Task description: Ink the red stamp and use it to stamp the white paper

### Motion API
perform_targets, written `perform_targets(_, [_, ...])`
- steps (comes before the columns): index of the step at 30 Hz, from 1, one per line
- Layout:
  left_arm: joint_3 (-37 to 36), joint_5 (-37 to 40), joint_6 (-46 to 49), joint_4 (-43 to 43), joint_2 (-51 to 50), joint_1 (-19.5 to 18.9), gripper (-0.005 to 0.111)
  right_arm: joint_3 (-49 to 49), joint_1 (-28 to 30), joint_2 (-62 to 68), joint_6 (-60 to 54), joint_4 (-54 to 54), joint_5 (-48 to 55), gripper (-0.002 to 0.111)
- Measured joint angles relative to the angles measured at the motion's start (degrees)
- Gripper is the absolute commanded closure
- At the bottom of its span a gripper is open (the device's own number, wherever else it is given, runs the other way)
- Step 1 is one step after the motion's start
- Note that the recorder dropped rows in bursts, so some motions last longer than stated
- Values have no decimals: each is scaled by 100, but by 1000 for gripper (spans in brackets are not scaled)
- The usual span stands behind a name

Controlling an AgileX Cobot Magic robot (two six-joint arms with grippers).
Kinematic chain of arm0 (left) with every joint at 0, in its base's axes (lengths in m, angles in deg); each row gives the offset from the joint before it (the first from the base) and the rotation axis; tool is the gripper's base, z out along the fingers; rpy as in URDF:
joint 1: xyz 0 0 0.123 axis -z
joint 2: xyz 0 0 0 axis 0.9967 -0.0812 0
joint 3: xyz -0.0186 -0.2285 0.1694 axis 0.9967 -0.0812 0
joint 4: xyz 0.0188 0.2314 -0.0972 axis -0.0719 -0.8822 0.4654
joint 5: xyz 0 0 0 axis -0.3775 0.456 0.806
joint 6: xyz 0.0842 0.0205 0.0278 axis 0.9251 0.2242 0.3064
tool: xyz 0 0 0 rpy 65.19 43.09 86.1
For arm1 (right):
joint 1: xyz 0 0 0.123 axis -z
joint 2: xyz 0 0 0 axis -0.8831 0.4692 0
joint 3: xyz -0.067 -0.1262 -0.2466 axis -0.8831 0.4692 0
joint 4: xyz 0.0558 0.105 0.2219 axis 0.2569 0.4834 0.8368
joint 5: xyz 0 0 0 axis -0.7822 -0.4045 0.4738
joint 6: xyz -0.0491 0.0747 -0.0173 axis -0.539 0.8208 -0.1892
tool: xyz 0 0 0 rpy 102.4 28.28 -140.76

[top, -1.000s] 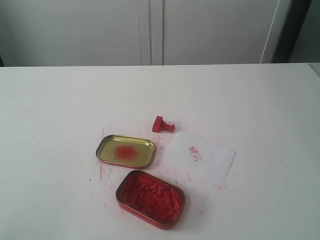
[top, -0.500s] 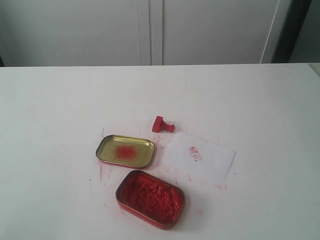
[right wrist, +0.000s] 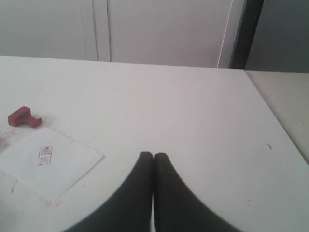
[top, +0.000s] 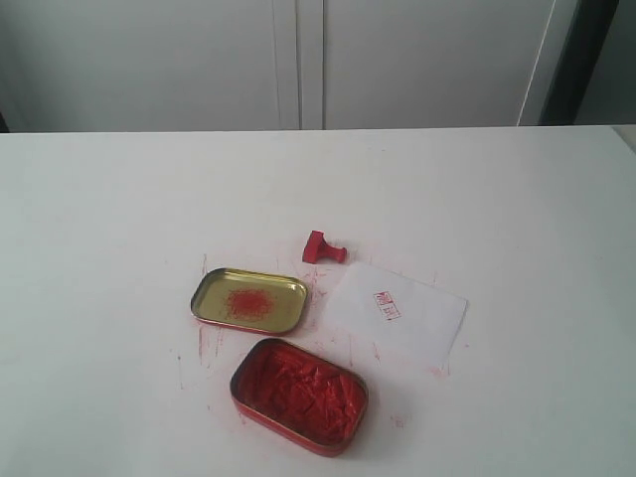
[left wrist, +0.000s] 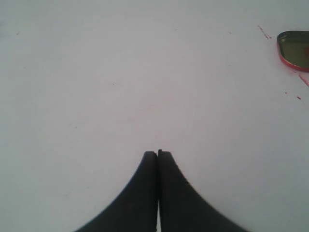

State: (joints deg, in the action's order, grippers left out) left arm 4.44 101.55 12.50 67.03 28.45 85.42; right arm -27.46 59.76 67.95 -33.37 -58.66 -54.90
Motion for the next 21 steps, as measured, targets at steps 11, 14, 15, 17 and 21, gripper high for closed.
perform_targets(11, [0, 0, 0, 0, 0, 0, 107, 863, 0, 0, 0, 0, -670, 108])
perform_targets(14, [0, 0, 0, 0, 0, 0, 107, 1058, 0, 0, 0, 0, -702, 108])
perform_targets(15, [0, 0, 0, 0, 0, 0, 107, 1102, 0, 0, 0, 0, -715, 108])
perform_targets(17, [0, 0, 0, 0, 0, 0, 107, 1127, 0, 0, 0, 0, -751, 108])
perform_targets(21, [0, 0, 0, 0, 0, 0, 107, 1127, 0, 0, 0, 0, -841, 108])
